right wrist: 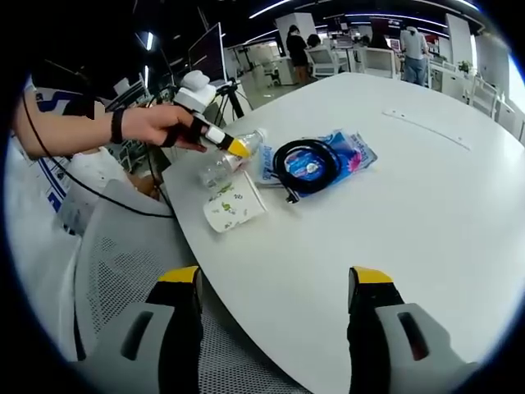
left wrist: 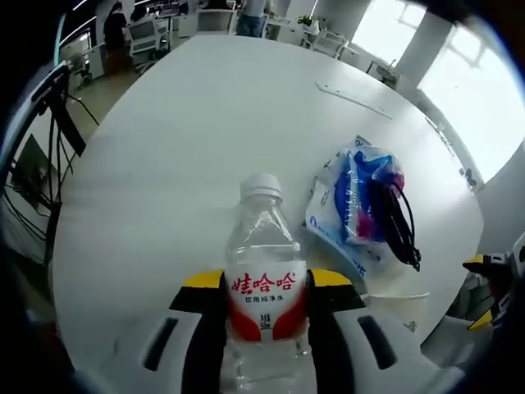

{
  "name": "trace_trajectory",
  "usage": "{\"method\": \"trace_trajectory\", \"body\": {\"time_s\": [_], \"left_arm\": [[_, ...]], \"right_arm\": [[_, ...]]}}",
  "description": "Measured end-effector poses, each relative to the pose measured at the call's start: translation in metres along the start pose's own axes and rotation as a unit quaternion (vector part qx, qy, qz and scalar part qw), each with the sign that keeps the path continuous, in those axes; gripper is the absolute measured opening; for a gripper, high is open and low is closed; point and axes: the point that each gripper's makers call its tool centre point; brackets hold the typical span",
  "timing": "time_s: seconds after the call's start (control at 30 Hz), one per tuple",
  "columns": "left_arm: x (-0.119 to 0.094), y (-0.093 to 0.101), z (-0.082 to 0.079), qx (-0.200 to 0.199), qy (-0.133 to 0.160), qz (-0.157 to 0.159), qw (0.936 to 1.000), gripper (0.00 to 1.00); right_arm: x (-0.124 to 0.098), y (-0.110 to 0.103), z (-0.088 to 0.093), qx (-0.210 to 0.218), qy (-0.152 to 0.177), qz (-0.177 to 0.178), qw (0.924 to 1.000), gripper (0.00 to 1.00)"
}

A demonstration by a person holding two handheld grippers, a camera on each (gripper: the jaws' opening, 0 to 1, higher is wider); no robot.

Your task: Arrange the tabletop items into an orderly group along one side of the table until the central work area is clear of visible clutter.

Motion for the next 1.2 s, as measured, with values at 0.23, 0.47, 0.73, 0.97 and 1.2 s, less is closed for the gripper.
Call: {"method": "trace_trajectory", "body": {"time_s": [0.23,0.47,0.73,0.97,1.2], "left_arm": [[-0.002,-0.007,-0.004,0.003,0.011,-0.005,0.9999,0.36],[-0.007,-0.012,-0.008,0.002,0.021,-0.012,0.9997,0.36],[-0.019,-0.014,-0.016,0.005,0.033,-0.019,0.9992,0.36],[-0.027,-0.015,-0.025,0.004,0.049,-0.02,0.9986,0.36],[-0.033,-0.014,-0.031,0.02,0.058,-0.025,0.9978,0.36]], "right_arm": [[0.0,0.0,0.0,0.0,0.002,0.001,1.0,0.72],[0.001,-0.001,-0.001,-0.004,0.002,-0.001,1.0,0.72],[0.002,0.0,-0.003,-0.003,0.006,-0.001,1.0,0.71],[0.002,-0.001,-0.005,-0.004,0.007,-0.001,1.0,0.71],[0.002,-0.002,-0.009,-0.007,0.01,-0.002,0.9999,0.71]]}}
Point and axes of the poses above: the point that each gripper's makers call its tool centre point, and the gripper's own axes: x roughly forward along the fingers, y roughly to its right, z roughly out of its underside, and after that the axes turned 4 degrees about y, right-handed
